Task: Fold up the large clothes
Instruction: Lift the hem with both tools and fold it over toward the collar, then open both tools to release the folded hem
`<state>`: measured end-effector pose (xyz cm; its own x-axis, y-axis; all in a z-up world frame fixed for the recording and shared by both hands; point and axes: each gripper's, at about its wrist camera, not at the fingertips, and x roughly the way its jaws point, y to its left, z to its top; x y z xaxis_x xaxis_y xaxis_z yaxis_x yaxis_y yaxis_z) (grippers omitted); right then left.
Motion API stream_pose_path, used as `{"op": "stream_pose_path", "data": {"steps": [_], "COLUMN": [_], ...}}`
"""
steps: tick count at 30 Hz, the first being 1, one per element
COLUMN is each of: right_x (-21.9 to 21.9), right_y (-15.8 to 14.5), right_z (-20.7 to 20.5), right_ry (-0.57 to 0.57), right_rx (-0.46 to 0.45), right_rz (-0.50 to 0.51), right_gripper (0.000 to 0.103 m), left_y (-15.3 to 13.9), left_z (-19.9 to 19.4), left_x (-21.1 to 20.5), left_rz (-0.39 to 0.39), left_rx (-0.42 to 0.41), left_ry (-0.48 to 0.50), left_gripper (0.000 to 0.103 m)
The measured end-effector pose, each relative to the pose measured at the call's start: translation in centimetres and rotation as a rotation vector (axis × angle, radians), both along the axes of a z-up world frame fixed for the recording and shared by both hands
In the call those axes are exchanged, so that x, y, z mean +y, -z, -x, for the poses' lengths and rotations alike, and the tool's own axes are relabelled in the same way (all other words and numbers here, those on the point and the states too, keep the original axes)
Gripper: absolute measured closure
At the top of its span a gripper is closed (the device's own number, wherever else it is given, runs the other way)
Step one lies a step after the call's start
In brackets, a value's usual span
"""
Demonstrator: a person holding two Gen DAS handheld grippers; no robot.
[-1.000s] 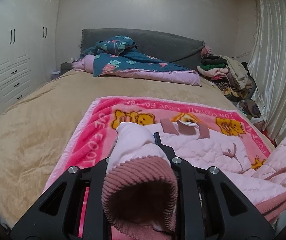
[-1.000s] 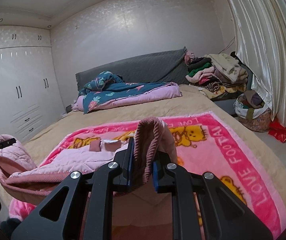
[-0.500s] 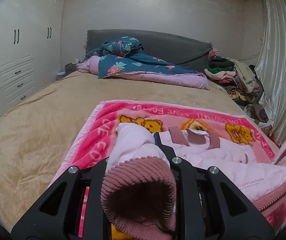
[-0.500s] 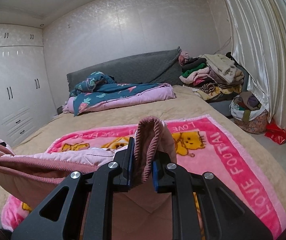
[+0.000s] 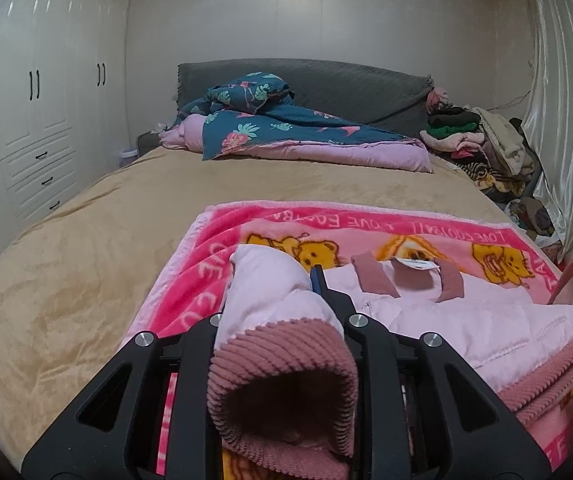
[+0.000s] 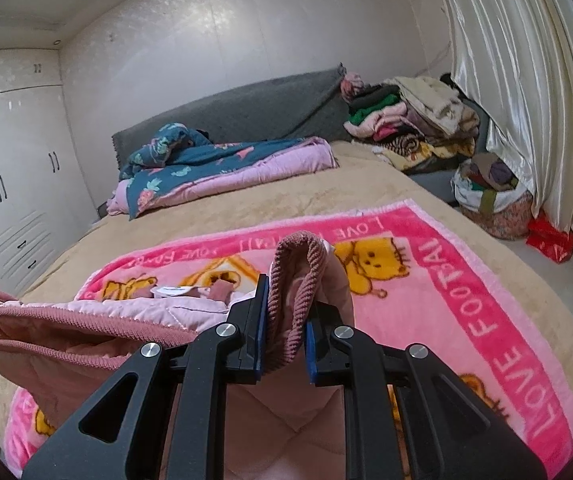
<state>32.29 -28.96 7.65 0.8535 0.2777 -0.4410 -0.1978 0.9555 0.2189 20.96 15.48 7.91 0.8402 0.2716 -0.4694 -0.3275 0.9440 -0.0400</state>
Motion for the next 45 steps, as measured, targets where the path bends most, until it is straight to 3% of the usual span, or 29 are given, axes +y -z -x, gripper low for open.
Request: {"op": "stream_pose_path", "data": {"steps": [9, 12, 14, 15, 16, 17, 20, 22, 28, 32, 38, 42, 45], "right_x": [0.3, 0.0, -0.2, -0.4, -0.6, -0.9, -1.6, -1.8, -1.1, -1.0, 0.5, 0.9, 0.9], "right_y": [1.7, 1.9, 1.7, 1.6, 1.3, 0.9, 0.0, 0.2, 5.3, 9.0, 11.4, 11.3, 10.9], "right_z": [-2.4, -3.2, -3.6, -3.7, -3.5, -3.0, -1.1, 0.0, 0.7, 0.8, 1.6, 2.2, 2.6], "right_ry": [0.011, -0.009, -0.038, -0.049, -0.052, -0.037, -0.062, -0.047, -0.060, -0.095, -0.109, -0.105, -0.109], "right_rx": [0.059, 0.077, 0.084, 0.082, 0.063, 0.037, -0.032, -0.044, 0.074, 0.158, 0.191, 0.173, 0.159], "right_rz": [-0.017, -0.055, -0.098, -0.114, -0.135, -0.143, -0.163, -0.109, 0.068, 0.029, 0.056, 0.078, 0.086], "right_gripper": [0.089, 0.084, 0.072, 0.059, 0.035, 0.021, 0.016, 0.012, 0.012, 0.012, 0.012, 0.012, 0.012], "left_y": [1.2, 1.4, 1.6, 1.7, 1.8, 2.0, 2.5, 2.8, 3.4, 2.7, 0.8, -0.3, -0.4], "left_z": [-1.2, -1.8, -2.3, -2.6, -3.0, -3.4, -4.2, -4.8, -5.6, -4.9, -3.2, -1.7, -0.5], "left_x": [-0.1, -0.1, 0.1, 0.1, 0.1, 0.2, 0.2, 0.5, 0.3, -0.1, -1.6, -1.9, -1.6], "left_rz": [-0.004, -0.006, -0.005, -0.005, -0.008, -0.009, -0.007, 0.003, 0.022, 0.062, 0.038, 0.005, 0.023], "left_rx": [0.021, 0.030, 0.038, 0.042, 0.048, 0.054, 0.068, 0.077, 0.085, 0.056, -0.004, -0.049, -0.070], "left_ry": [0.005, 0.007, 0.005, 0.004, 0.002, 0.001, 0.001, 0.004, 0.013, 0.045, 0.060, 0.046, 0.037], "left_gripper": [0.084, 0.084, 0.084, 0.084, 0.084, 0.084, 0.081, 0.079, 0.071, 0.041, 0.015, 0.011, 0.011]}}
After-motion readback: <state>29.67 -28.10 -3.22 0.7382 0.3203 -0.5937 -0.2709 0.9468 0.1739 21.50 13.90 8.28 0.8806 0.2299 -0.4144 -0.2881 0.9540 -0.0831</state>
